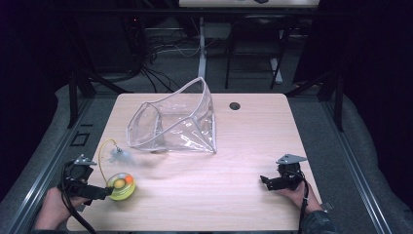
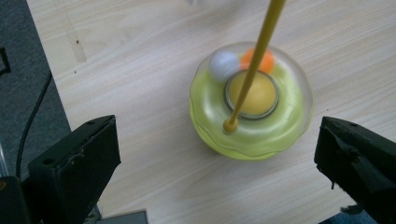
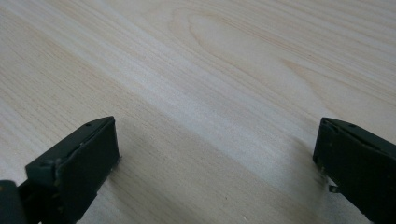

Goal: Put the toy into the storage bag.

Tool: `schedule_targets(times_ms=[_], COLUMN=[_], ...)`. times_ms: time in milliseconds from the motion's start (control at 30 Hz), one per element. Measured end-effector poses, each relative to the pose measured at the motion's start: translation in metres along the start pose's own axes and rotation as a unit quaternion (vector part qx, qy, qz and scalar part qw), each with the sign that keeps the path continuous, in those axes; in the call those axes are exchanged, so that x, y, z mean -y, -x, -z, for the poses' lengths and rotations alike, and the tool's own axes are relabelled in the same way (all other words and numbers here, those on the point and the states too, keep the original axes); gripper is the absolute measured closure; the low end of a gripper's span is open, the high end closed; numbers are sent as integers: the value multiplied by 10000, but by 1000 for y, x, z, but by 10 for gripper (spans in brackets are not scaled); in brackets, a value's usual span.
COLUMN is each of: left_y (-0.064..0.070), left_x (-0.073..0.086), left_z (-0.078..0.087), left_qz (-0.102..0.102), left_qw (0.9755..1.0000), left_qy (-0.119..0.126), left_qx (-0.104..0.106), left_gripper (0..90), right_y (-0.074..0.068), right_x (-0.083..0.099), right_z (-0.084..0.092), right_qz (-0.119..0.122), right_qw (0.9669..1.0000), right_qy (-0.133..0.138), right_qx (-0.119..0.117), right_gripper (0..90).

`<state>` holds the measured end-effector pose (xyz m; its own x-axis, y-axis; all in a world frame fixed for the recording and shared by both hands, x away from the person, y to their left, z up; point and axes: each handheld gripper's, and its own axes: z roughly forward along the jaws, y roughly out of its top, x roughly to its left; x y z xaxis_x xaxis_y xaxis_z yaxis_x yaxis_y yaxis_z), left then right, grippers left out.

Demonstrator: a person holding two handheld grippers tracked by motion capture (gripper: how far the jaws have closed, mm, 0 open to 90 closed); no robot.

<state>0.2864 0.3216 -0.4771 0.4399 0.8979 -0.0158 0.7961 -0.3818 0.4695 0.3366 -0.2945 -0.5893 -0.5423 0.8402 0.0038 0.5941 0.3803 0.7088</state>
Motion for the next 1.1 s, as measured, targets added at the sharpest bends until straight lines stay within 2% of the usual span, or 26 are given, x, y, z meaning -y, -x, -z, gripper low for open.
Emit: schedule_targets(times_ms=[167,400,500,533,567,633,667,767,800,833,867,900,1100], left_y=[-3,-3,-1,-1,0,0,1,2,2,3,3,4,3], left_x=[-12,-31,-41,-41,-46,-48,-53,-59,-61,-64,-66,-69,-73], left_z=[7,18,28,28,33,35,40,45,46,48,49,50,51], left_qz=[-27,-241,-462,-462,-567,-601,-703,-789,-821,-840,-862,-902,-949], left_qw=[10000,9996,9989,9989,9982,9980,9973,9966,9963,9961,9959,9954,9942], left_qy=[12,-69,-118,-118,-151,-164,-186,-225,-249,-284,-277,-315,-504], left_qx=[57,124,-47,-47,-106,-126,-107,-42,-7,-6,-25,-7,31], left_gripper=[4,10,38,52,77,130,144,176,216,300,300,391,512], right_y=[0,-1,-1,-1,-1,-1,-1,-1,-1,-1,-1,-1,-1], right_x=[0,0,0,0,0,0,0,0,0,0,0,0,1], right_z=[0,1,1,1,1,1,1,1,1,1,1,1,1], right_qz=[-3,-33,-42,-42,-40,-42,-41,-45,-40,-42,-41,-41,-43], right_qw=[10000,10000,10000,10000,10000,10000,10000,10000,10000,10000,10000,10000,10000], right_qy=[-9,-15,-6,-6,-7,-5,-5,-13,-8,-6,-7,-7,-11], right_qx=[9,24,20,20,20,20,20,20,20,19,20,20,18], right_gripper=[0,0,0,0,0,0,0,0,0,0,0,0,0])
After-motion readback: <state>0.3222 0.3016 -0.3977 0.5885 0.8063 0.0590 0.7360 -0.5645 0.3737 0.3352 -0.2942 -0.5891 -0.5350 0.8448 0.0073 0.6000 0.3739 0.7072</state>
